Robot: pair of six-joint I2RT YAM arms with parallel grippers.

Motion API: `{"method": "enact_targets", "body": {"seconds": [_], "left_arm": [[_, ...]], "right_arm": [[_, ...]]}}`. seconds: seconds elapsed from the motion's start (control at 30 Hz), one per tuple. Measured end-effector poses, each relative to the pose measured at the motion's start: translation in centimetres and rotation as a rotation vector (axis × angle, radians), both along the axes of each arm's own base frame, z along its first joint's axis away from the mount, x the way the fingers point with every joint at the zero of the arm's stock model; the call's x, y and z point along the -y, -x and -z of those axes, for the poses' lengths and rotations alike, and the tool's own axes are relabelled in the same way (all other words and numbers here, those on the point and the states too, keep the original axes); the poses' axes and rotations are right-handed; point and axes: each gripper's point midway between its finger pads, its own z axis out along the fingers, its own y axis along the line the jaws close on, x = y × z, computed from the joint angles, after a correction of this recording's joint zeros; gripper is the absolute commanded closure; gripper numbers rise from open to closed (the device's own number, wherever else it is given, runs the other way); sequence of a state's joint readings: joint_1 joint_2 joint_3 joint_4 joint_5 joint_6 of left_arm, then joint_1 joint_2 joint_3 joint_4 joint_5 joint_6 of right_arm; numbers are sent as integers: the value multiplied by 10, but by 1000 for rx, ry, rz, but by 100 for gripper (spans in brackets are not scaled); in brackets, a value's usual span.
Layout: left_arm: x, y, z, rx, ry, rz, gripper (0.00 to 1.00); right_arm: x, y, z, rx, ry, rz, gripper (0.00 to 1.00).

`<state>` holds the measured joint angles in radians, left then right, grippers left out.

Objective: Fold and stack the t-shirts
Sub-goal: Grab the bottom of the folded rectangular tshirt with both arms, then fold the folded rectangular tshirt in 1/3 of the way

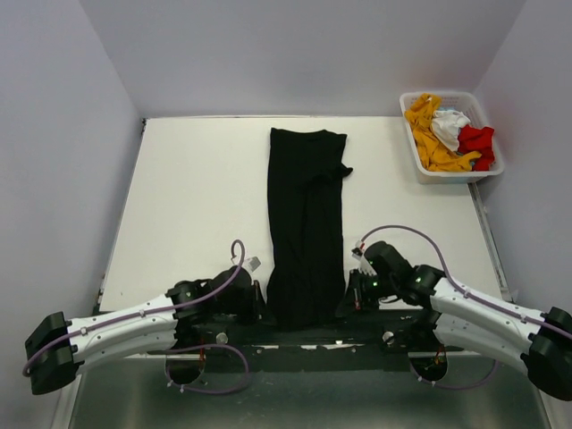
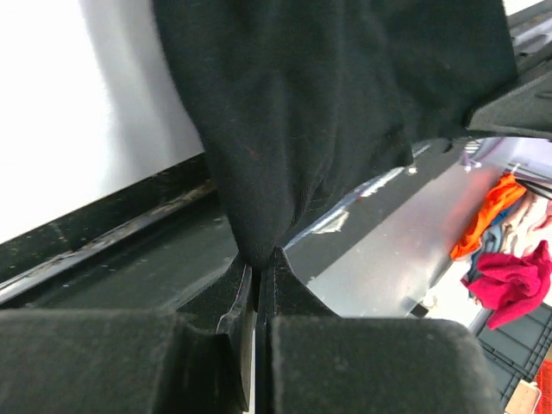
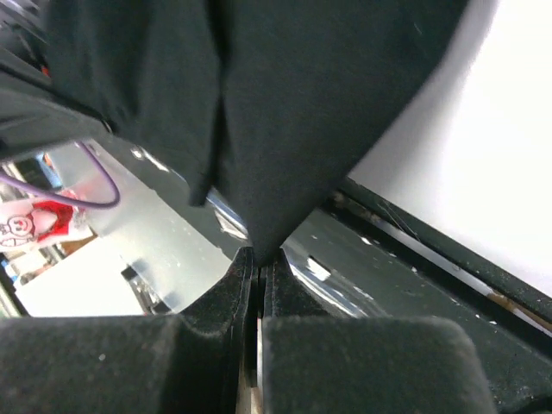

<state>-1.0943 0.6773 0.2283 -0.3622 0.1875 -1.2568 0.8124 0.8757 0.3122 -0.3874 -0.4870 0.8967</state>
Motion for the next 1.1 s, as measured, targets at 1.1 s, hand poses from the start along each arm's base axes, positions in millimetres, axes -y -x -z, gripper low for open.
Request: {"method": "enact_targets", "body": {"seconds": [1.1], "left_arm": [[20,-322,-100,296,-139,-335,100]], "right_arm": [[6,-313,-84,731,311,638,99]]}}
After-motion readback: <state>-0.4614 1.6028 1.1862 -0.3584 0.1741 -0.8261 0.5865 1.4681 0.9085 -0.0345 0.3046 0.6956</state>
